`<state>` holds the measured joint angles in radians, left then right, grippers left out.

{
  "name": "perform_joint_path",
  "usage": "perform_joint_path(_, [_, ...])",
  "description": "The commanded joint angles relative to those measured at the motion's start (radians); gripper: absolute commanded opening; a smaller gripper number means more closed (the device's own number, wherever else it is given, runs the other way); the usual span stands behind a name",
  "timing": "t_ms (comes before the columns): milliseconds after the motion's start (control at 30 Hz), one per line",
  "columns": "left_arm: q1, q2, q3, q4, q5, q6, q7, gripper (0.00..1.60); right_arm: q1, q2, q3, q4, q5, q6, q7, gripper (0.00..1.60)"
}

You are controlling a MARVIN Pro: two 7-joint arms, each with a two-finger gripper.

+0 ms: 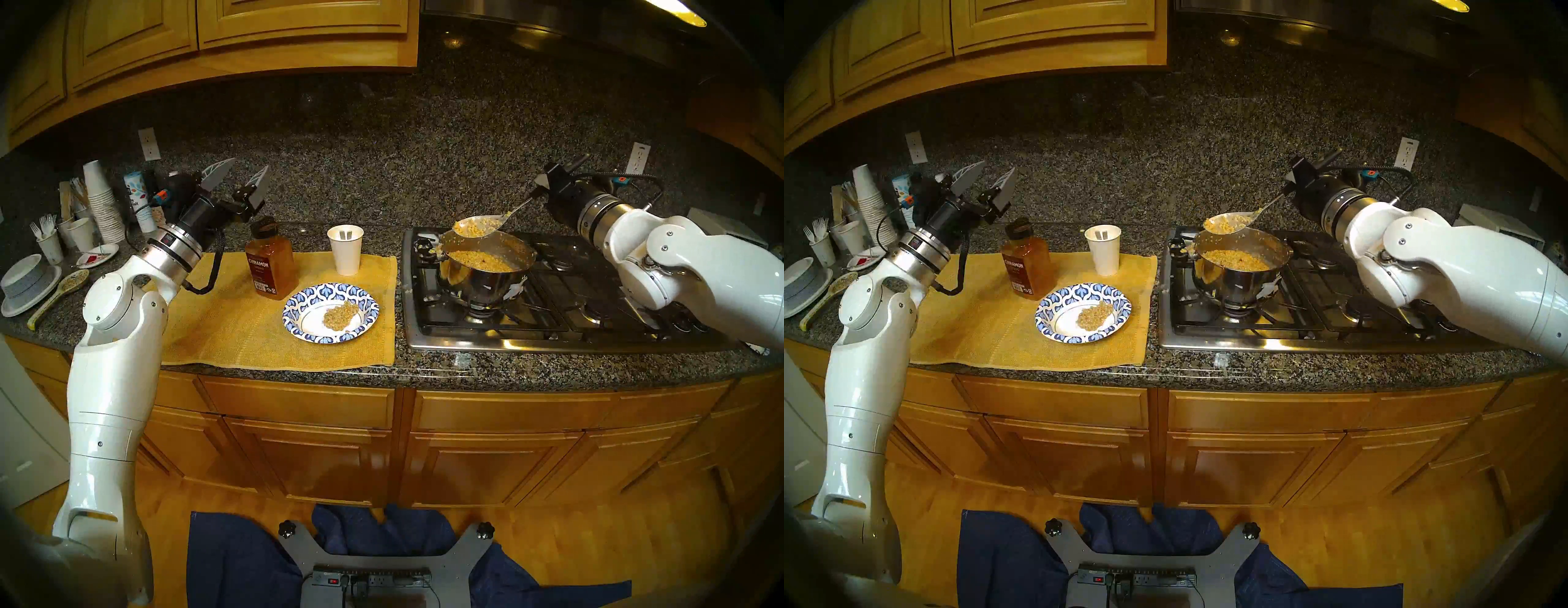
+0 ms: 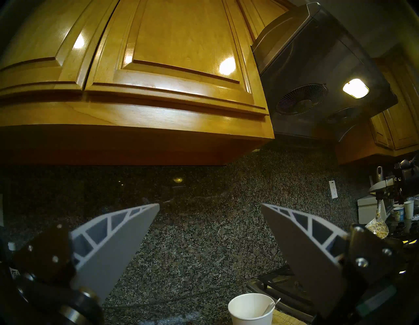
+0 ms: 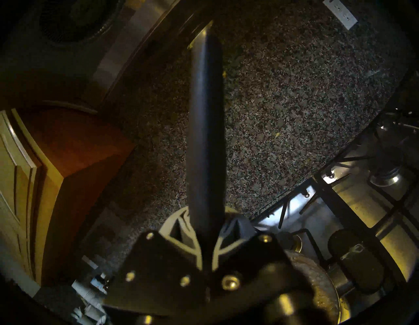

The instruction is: Scoop oatmeal into bowl, add cinnamon, and put a spoon inside bowl

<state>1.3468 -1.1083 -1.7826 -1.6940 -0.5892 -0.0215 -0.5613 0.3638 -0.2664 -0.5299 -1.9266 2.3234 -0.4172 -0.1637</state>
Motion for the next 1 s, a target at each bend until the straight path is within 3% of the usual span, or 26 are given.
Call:
perform_joint_path(0, [-0.035,-0.001,-0.006,-0.024,-0.009,-0.01,0.0,1.6,0.06,0.015,0.015,0.031,-0.131,0.069,0.058,0.0])
perform_joint_path(400, [-0.035,-0.001,-0.006,-0.023,-0.01,-0.011,0.0,1.6,0.039,-0.077,0.0,0.142,-0.219,0.058,0.033,0.0])
perform_joint_path(900, [-0.035,-0.001,-0.005,-0.023,-0.011,-0.011,0.0,1.6,0.015,-0.177,-0.08,0.205,-0.471,-0.029,-0.053,0.0])
perform_joint_path(933, [-0.035,-0.001,-0.005,-0.023,-0.011,-0.012,0.0,1.6,0.008,-0.18,-0.076,0.207,-0.455,-0.04,-0.055,0.0])
perform_joint_path(967, [-0.035,-0.001,-0.005,-0.023,-0.011,-0.011,0.0,1.6,0.014,-0.188,-0.087,0.217,-0.494,-0.036,-0.068,0.0])
